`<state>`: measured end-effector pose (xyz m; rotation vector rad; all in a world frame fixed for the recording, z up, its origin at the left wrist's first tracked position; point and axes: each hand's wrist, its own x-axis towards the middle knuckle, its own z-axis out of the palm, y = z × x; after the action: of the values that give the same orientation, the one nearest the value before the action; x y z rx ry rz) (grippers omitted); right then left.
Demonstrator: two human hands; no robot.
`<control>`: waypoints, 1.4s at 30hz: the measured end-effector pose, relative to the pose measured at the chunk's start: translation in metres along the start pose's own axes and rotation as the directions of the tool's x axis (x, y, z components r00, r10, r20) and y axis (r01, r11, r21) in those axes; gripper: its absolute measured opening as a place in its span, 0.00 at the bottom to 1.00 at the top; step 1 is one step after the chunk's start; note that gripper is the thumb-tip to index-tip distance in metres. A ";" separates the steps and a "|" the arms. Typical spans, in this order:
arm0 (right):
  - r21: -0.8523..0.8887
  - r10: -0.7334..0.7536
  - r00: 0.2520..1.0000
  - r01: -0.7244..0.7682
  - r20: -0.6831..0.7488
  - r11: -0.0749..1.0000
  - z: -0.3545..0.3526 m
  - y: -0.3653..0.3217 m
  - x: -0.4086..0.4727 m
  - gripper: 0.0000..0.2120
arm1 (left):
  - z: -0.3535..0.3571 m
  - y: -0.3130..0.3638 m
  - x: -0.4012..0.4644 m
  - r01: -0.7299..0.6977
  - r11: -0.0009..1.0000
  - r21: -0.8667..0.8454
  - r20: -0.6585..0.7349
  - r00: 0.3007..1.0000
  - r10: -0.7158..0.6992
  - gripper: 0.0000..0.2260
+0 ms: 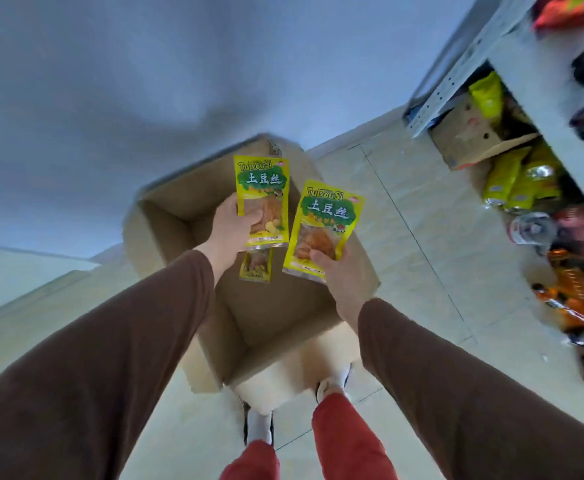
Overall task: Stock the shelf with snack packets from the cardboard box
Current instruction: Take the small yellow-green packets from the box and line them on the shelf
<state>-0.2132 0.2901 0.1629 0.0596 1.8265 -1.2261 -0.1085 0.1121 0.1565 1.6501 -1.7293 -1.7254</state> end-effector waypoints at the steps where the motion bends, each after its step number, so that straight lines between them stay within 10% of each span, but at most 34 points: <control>1: -0.006 -0.030 0.999 0.030 -0.017 1.000 -0.015 -0.027 -0.023 0.15 | -0.003 0.029 -0.021 -0.034 0.999 0.014 0.035 0.999 0.034 0.09; 14: 0.070 -0.293 0.864 0.350 -0.410 0.934 -0.282 -0.216 -0.312 0.09 | 0.100 0.339 -0.313 -0.462 0.881 -0.108 0.452 0.766 0.457 0.12; 27: 0.021 -0.290 0.583 0.467 -0.759 0.884 -0.641 -0.172 -0.469 0.07 | 0.421 0.427 -0.555 -0.666 0.733 -0.139 0.685 0.469 0.557 0.16; 32: 0.032 -0.262 0.517 0.493 -0.815 0.870 -0.755 -0.161 -0.500 0.06 | 0.533 0.452 -0.630 -0.730 0.671 -0.130 0.731 0.386 0.562 0.32; 42: 0.090 -0.199 0.372 0.631 -0.907 0.771 -0.925 -0.169 -0.491 0.04 | 0.740 0.513 -0.705 -0.799 0.577 -0.168 0.771 0.259 0.582 0.25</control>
<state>-0.6052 1.1077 0.7129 0.5958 2.4690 -2.2918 -0.6943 0.9202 0.7148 -0.1665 -2.5469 -1.7779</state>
